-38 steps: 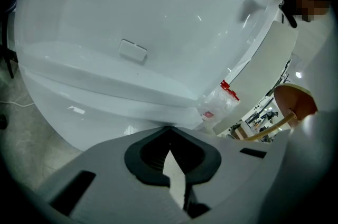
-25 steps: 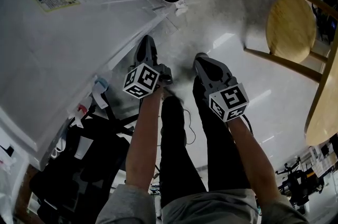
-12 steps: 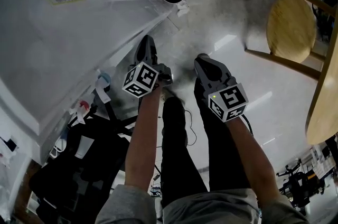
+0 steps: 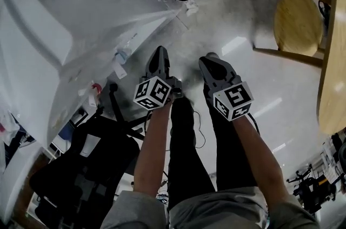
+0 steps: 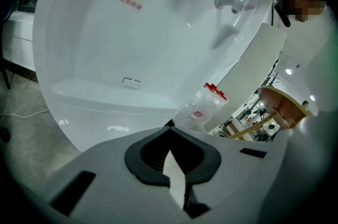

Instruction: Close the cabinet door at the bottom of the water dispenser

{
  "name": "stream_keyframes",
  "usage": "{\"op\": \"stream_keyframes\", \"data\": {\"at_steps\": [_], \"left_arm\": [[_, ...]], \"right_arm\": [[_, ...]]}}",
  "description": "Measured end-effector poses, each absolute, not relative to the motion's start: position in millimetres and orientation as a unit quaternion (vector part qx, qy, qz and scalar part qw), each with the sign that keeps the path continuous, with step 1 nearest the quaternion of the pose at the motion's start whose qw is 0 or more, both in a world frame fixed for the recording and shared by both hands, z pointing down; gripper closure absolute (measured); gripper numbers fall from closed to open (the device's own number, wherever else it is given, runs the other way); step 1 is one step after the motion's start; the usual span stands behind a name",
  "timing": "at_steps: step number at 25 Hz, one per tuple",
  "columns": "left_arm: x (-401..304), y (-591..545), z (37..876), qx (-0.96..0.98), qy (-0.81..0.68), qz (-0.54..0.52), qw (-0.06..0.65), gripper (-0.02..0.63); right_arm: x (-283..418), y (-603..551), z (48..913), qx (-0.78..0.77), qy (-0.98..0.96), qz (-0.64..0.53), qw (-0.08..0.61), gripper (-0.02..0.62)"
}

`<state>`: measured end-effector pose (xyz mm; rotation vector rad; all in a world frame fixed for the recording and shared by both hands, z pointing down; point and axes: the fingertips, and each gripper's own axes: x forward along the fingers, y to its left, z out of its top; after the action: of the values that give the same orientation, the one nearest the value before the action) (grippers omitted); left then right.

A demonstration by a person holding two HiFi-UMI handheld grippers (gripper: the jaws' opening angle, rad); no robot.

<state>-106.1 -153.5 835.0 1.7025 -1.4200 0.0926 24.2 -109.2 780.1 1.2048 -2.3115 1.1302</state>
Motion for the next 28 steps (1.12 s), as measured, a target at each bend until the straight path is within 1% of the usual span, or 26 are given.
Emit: {"op": "stream_keyframes", "data": {"at_steps": [7, 16, 28], "left_arm": [[-115, -128, 789, 0.725, -0.557, 0.046, 0.403, 0.600], [-130, -88, 741, 0.753, -0.542, 0.060, 0.369, 0.600], [-140, -62, 630, 0.783, -0.529, 0.080, 0.317, 0.600]], "right_arm": [[0, -85, 758, 0.419, -0.809, 0.390, 0.136, 0.583], [-26, -53, 731, 0.431, -0.804, 0.396, 0.107, 0.584], [-58, -40, 644, 0.426, -0.813, 0.391, 0.075, 0.584]]}}
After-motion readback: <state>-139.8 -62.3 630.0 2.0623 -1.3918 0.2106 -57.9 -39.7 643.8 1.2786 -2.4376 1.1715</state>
